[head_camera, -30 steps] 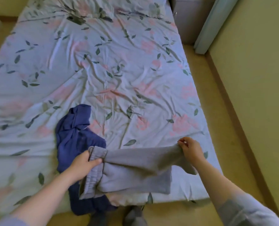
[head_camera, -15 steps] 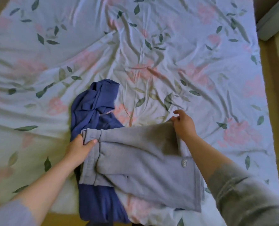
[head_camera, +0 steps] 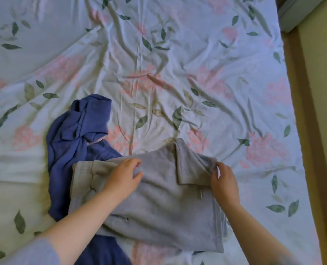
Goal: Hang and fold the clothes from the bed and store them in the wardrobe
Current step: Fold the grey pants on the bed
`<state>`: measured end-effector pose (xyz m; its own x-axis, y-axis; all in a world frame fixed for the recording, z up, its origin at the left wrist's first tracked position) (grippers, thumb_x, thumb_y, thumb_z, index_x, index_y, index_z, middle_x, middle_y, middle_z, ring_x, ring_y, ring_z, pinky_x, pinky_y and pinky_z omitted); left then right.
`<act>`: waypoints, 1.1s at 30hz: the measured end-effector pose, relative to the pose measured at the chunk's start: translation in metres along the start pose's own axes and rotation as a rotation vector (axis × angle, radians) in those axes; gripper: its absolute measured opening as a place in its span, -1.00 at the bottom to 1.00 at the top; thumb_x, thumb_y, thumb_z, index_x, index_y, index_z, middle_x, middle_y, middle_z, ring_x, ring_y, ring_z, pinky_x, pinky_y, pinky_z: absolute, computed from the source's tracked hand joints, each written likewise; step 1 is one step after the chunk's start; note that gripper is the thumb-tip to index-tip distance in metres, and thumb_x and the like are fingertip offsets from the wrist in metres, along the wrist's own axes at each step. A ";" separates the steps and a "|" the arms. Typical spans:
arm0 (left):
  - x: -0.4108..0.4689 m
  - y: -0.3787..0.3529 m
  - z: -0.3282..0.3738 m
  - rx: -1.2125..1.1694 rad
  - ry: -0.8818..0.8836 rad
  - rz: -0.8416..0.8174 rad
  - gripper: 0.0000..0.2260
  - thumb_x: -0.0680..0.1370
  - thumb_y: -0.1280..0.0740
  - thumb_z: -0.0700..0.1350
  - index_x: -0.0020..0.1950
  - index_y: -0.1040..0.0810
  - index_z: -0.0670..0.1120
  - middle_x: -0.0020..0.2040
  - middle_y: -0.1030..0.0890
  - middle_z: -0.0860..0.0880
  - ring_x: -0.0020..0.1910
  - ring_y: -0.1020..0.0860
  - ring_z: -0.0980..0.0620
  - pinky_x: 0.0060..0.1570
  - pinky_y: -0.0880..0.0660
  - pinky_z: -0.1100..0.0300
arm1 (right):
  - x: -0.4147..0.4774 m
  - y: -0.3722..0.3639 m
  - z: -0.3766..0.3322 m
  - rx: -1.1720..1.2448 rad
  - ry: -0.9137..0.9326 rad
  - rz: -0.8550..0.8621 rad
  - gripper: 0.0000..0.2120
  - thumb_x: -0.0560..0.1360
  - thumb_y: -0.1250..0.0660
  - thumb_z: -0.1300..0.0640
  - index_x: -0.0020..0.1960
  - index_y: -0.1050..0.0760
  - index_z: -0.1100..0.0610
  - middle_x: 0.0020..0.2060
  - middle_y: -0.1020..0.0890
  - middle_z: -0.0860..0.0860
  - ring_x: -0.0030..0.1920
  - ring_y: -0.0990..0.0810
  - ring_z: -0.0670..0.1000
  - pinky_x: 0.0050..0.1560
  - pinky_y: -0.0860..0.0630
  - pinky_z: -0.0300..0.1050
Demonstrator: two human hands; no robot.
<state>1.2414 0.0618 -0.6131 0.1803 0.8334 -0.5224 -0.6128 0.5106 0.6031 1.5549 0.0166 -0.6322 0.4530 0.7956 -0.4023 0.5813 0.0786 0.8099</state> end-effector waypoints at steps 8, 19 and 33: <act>0.068 -0.047 0.068 0.091 -0.068 -0.017 -0.58 0.61 -0.27 -0.02 0.41 -0.36 -0.16 0.36 -0.41 -0.16 0.32 -0.40 -0.12 0.32 -0.32 0.09 | 0.037 -0.004 0.015 0.542 -0.378 -0.171 -0.75 0.56 -0.32 -0.05 -0.11 -0.59 0.12 -0.24 -0.59 0.02 -0.18 -0.55 0.03 -0.18 -0.51 -0.08; 0.125 -0.072 0.081 0.036 0.061 -0.126 -0.85 0.53 -0.37 -0.02 -0.07 -0.51 -0.08 -0.08 -0.57 -0.05 -0.04 -0.54 -0.07 0.01 -0.46 0.07 | 0.058 0.002 0.039 0.735 -0.370 0.141 -0.90 0.47 -0.45 0.22 -0.10 -0.58 0.04 -0.16 -0.66 -0.05 -0.05 -0.62 -0.05 0.06 -0.55 -0.09; 0.133 -0.070 0.081 -0.280 0.050 -0.058 -0.93 0.56 -0.37 -0.09 -0.12 -0.57 -0.03 -0.09 -0.63 -0.12 -0.11 -0.55 0.02 -0.12 -0.44 0.21 | 0.061 -0.001 0.035 0.629 -0.258 -0.121 -0.70 0.51 -0.41 0.04 -0.21 -0.55 0.29 -0.51 -0.47 -0.03 -0.48 -0.43 -0.08 -0.44 -0.41 -0.22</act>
<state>1.3703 0.1536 -0.6761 0.1878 0.7893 -0.5846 -0.7923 0.4735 0.3848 1.6056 0.0440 -0.6726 0.4616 0.6286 -0.6259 0.8841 -0.2682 0.3826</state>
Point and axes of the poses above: each hand's wrist, its own x-axis towards the middle knuckle, its own y-axis out of the back of the hand, z = x × y, the point moved 5 cm from there along x, towards the middle knuckle
